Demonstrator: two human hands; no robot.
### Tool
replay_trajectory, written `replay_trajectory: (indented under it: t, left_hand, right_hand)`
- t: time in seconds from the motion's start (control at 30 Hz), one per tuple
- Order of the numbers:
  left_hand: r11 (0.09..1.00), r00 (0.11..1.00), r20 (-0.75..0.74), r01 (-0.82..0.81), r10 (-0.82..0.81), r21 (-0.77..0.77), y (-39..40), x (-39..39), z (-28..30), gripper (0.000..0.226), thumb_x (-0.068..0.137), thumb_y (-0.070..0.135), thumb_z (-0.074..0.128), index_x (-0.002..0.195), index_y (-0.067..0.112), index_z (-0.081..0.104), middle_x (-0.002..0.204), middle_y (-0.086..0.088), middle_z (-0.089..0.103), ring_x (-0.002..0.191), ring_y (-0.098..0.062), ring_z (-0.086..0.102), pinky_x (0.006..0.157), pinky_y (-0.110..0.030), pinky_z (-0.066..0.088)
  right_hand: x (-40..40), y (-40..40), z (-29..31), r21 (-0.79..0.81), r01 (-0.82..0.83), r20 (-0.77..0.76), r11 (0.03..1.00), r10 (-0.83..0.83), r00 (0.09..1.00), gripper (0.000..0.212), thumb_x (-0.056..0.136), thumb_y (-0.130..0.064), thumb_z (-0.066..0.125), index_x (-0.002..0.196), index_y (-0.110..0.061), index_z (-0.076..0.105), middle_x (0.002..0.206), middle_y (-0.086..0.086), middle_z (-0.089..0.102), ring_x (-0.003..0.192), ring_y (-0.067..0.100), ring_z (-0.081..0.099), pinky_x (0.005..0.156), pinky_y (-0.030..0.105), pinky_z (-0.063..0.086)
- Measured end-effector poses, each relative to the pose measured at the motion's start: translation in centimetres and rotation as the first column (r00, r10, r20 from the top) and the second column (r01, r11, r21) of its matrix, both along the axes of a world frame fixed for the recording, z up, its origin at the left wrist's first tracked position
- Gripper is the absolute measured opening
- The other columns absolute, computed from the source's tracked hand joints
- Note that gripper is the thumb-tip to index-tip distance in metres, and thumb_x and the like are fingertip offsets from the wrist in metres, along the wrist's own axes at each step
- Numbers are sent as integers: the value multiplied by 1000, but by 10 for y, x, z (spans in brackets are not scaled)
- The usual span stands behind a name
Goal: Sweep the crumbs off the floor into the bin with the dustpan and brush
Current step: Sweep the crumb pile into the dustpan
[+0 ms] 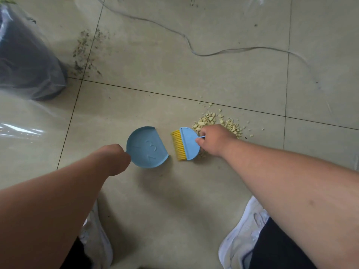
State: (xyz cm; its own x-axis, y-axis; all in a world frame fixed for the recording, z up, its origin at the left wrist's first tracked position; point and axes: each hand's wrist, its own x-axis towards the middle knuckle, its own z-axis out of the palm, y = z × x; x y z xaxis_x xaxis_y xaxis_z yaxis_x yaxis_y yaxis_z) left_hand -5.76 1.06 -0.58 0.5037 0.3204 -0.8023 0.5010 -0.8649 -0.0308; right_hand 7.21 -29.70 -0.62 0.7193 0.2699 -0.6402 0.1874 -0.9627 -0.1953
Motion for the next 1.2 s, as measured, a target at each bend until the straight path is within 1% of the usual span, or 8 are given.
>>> replay_trajectory:
  t: [0.07,0.13,0.23,0.33,0.4,0.8,1.03,1.2]
  left_hand:
    - [1000,1000,13,17,-17,-15,-6,6,-2,35,98,36,43,95,9,64,99,-12,65,87,-31,59,73,-31,43]
    - [999,999,32,27,-26,-29,-12,13,-5,34,98,36,43,90,10,63,92,-11,63,86,-31,58,71,-31,43]
    - [998,998,67,24,-20,-64,-19,25,-9,35,98,37,44,78,12,59,82,-9,61,79,-30,57,65,-31,41]
    - [996,995,103,12,-3,-84,-22,36,-11,39,99,38,45,71,13,56,74,-6,58,67,-25,51,56,-29,37]
    - [996,993,120,9,1,-87,-22,43,-14,41,99,39,45,69,13,56,73,-6,58,64,-23,49,54,-28,36]
    - [998,996,92,23,-18,-61,-9,36,-15,38,99,36,45,71,12,57,73,-7,59,65,-25,51,56,-29,38]
    - [996,995,65,73,-70,-52,-10,25,-13,37,99,38,46,87,11,68,85,-7,65,81,-29,61,68,-29,43]
    - [991,991,65,123,-120,-48,-14,22,-13,34,99,37,46,85,11,62,90,-10,64,84,-30,60,71,-30,44]
  right_hand:
    - [19,-16,3,-15,50,10,999,-50,999,21,89,-46,63,85,-25,62,90,-2,62,90,25,63,69,29,42]
    - [38,-28,6,94,269,-59,958,-265,963,21,89,-41,69,90,-21,71,89,1,67,87,24,65,70,27,43]
    - [66,-31,4,276,723,-300,633,-658,690,18,94,-37,66,101,-20,68,75,1,61,58,18,52,52,24,38]
    - [90,-22,-2,302,896,-453,326,-778,435,15,100,-22,52,89,-15,58,60,-1,42,42,11,31,43,22,19]
    - [99,-10,-9,275,934,-507,229,-791,343,19,102,-21,46,84,-17,54,58,-3,39,40,10,29,43,21,18]
    - [2,6,-36,95,942,-325,321,-885,335,31,93,-28,46,111,-12,66,77,4,61,53,18,46,41,21,34]
    - [-38,-1,-17,89,970,-328,228,-912,244,26,85,-34,51,99,-16,63,82,4,57,50,19,40,45,20,29]
    - [-29,16,-9,189,890,-288,415,-843,455,33,92,-33,51,100,-7,70,84,8,66,61,24,54,50,25,36]
